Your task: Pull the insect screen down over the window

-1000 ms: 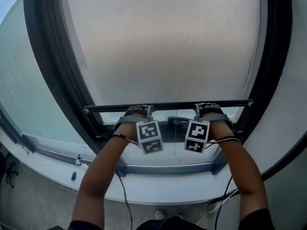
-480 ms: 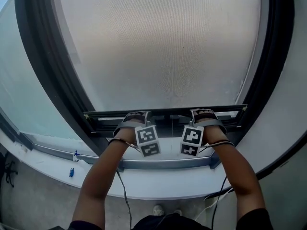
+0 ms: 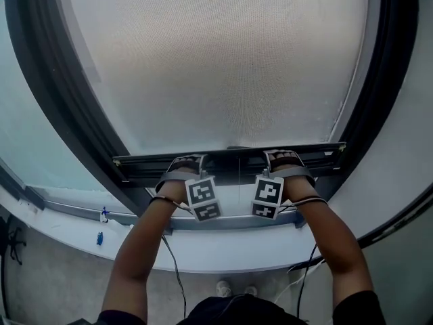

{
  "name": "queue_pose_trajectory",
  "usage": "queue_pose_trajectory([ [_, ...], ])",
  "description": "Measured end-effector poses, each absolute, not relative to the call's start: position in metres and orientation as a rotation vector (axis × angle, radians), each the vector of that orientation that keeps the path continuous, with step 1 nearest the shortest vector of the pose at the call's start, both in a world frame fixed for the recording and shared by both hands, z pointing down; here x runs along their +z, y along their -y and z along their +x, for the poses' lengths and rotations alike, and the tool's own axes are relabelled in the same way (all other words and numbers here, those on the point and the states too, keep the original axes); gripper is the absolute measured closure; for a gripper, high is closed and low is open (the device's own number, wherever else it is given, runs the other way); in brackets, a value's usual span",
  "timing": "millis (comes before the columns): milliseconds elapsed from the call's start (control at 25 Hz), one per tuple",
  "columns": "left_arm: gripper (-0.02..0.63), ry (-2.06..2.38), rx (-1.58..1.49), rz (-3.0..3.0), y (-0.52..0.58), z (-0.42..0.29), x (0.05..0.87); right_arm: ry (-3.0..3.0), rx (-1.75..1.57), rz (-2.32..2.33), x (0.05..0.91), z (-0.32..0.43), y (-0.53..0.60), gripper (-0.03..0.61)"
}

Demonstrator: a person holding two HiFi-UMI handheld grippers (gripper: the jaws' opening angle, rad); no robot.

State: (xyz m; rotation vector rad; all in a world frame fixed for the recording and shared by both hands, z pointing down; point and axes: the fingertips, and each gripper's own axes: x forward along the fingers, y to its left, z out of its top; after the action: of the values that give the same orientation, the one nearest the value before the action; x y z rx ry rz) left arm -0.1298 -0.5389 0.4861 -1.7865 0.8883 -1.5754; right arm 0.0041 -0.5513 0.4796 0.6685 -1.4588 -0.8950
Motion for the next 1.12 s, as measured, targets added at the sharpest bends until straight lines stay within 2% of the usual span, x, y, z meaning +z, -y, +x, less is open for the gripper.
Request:
queue_pose_trajectory([
  [280, 0.367, -0.868, -1.601, -1.801, 0.535, -0.128, 0.489, 1.460, -0.884, 0.650, 0.481, 0.006, 0.548, 0.340],
  [520, 0.367, -0.819, -1.652, -1.894, 0.532, -0.128, 0.531, 1.507, -0.781, 0.552, 0.521, 0.004, 0.543, 0.341],
  [1120, 0.367, -0.846, -1.683, -1.847, 0.532, -0.128, 0.556, 1.482, -0.797, 0.558, 0.547, 0.005, 0.542, 0.341],
])
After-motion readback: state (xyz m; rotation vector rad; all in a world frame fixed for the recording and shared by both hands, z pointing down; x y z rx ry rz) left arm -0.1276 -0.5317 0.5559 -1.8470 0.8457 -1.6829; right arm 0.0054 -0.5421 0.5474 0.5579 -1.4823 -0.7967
